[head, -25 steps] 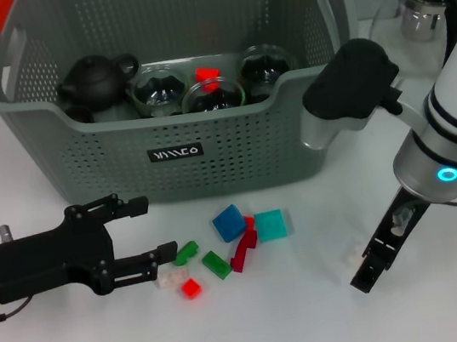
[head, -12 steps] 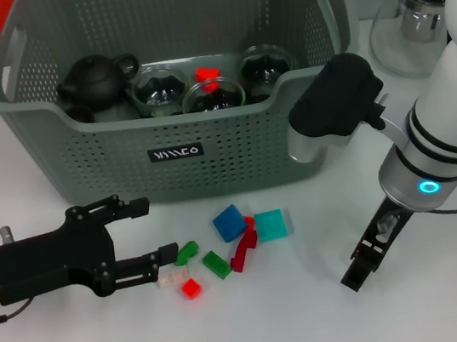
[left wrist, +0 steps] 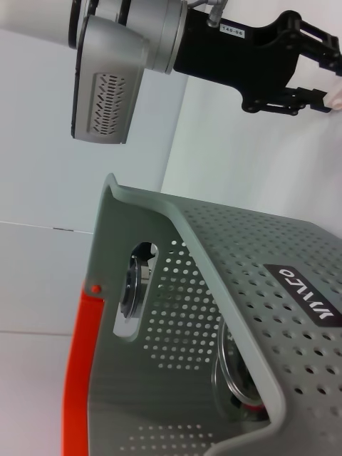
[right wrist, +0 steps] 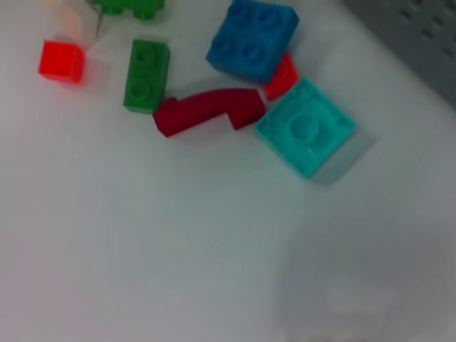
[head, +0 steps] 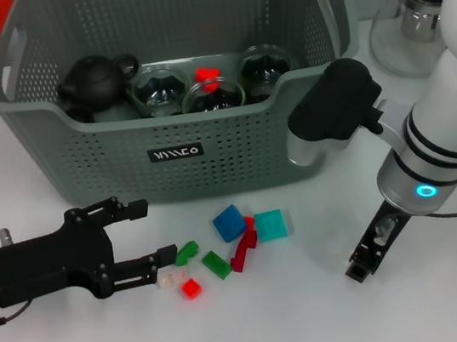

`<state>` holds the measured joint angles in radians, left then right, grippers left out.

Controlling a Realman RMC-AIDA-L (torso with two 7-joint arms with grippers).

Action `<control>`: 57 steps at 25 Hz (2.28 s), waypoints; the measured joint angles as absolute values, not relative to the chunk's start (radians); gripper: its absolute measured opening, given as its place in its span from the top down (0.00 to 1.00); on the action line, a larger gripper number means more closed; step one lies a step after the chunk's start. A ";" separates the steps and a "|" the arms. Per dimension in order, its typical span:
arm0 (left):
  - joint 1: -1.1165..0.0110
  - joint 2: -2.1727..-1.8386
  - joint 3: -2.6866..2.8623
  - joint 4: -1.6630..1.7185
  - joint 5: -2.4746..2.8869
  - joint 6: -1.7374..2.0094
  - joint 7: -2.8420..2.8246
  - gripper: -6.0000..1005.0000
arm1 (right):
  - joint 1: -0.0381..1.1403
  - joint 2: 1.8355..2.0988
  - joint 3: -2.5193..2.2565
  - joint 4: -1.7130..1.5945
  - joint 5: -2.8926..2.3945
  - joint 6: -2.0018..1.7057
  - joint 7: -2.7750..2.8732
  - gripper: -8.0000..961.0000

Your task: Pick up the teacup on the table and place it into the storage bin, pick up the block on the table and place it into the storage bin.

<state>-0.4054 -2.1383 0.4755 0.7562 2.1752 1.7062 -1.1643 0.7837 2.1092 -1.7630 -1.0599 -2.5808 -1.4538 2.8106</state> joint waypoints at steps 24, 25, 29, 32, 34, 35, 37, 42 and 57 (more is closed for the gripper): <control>-0.388 -2.137 0.437 0.757 2.193 1.709 -1.152 0.19 | 0.915 2.100 -1.313 -1.561 -2.310 -1.772 2.722 0.54; -0.388 -2.137 0.437 0.757 2.193 1.710 -1.152 0.19 | 0.937 2.100 -1.286 -1.558 -2.313 -1.757 2.708 0.54; -0.389 -2.137 0.436 0.758 2.194 1.715 -1.152 0.19 | 0.999 2.099 -1.202 -1.514 -2.326 -1.635 2.646 0.54; -0.392 -2.137 0.436 0.758 2.194 1.716 -1.152 0.19 | 1.022 2.095 -1.181 -1.447 -2.336 -1.509 2.610 0.54; -0.394 -2.137 0.436 0.758 2.194 1.716 -1.152 0.19 | 1.040 2.090 -1.179 -1.374 -2.356 -1.435 2.587 0.54; -0.396 -2.136 0.436 0.757 2.194 1.716 -1.152 0.19 | 1.050 2.089 -1.179 -1.338 -2.365 -1.411 2.577 0.54; -0.397 -2.136 0.436 0.757 2.194 1.716 -1.152 0.19 | 1.068 2.088 -1.178 -1.269 -2.385 -1.364 2.551 0.54; -0.399 -2.134 0.436 0.757 2.194 1.717 -1.154 0.19 | 1.106 2.084 -1.178 -1.138 -2.459 -1.281 2.515 0.54; -0.402 -2.132 0.436 0.758 2.193 1.716 -1.157 0.19 | 0.984 2.087 -1.153 -1.282 -2.299 -1.420 2.303 0.14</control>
